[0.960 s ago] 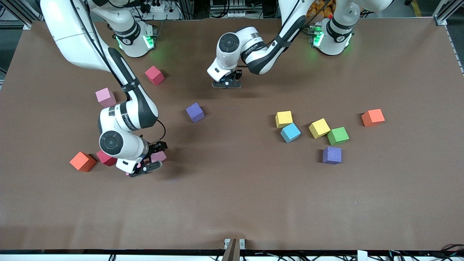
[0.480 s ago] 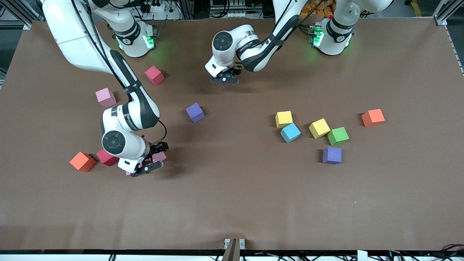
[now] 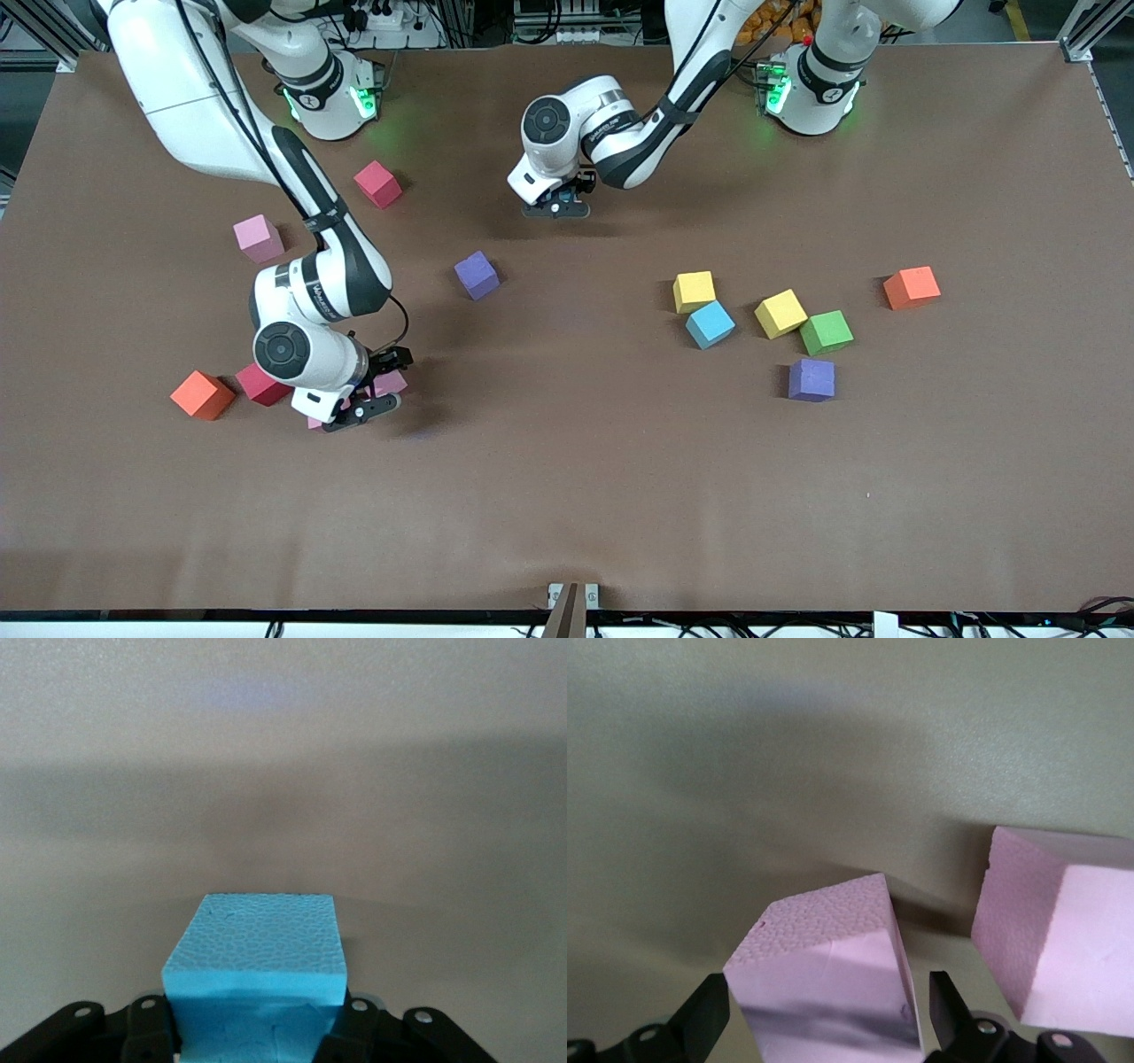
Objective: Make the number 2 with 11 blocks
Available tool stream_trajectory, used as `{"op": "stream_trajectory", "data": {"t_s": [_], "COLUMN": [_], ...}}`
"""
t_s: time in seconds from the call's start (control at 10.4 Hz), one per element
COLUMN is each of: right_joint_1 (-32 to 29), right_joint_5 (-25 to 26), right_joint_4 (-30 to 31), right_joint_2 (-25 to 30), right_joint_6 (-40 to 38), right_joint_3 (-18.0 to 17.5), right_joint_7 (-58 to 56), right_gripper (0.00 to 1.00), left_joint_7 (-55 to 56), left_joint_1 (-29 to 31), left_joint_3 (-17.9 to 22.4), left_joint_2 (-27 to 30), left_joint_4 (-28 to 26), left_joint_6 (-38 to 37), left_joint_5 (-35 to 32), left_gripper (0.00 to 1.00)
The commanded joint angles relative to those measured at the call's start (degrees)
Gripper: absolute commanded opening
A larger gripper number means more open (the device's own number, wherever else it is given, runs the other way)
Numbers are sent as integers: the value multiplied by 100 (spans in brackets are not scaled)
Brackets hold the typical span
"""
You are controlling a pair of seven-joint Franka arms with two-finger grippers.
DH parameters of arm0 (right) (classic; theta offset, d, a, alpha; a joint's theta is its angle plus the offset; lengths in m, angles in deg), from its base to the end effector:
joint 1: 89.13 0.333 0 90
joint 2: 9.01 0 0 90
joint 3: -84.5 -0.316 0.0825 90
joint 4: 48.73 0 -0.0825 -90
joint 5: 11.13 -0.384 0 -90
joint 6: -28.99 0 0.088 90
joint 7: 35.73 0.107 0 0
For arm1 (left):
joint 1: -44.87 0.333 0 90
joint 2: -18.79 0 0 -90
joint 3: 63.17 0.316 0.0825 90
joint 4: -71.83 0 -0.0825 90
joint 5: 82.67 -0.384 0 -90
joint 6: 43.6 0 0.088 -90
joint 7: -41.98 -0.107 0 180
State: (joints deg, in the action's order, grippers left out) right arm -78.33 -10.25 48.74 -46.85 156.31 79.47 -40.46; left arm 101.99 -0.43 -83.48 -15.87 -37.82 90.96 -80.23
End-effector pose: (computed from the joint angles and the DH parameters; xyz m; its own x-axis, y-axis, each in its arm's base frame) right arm 0.6367 0.1748 0.2002 0.9284 0.3473 -0.1325 0.3431 -0.9378 -0.0541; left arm 0.2579 -0.5559 0.1831 0.9642 -0.0183 -0.2645 -0.0225 -0.9997 -0.0131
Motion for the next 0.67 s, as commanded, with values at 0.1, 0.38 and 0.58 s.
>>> {"op": "stream_trajectory", "data": {"t_s": [0.1, 0.38, 0.58], "right_joint_1": [10, 19, 19], "right_joint_5": [18, 27, 53], "right_joint_4": [61, 52, 52], "right_joint_2": [-48, -66, -57], "right_joint_6": [267, 267, 346], "right_joint_3": [-6, -6, -6], "right_joint_7": [-28, -28, -36], "right_gripper": [100, 100, 100], "left_joint_7": [545, 688, 714], "left_joint_1": [-110, -128, -84], "left_joint_3": [98, 98, 98], "left_joint_2": [-155, 143, 537], "left_joint_4": [216, 181, 189], "left_joint_6": [-53, -106, -342], "left_joint_5": [-7, -112, -113], "left_gripper": [100, 100, 100]}}
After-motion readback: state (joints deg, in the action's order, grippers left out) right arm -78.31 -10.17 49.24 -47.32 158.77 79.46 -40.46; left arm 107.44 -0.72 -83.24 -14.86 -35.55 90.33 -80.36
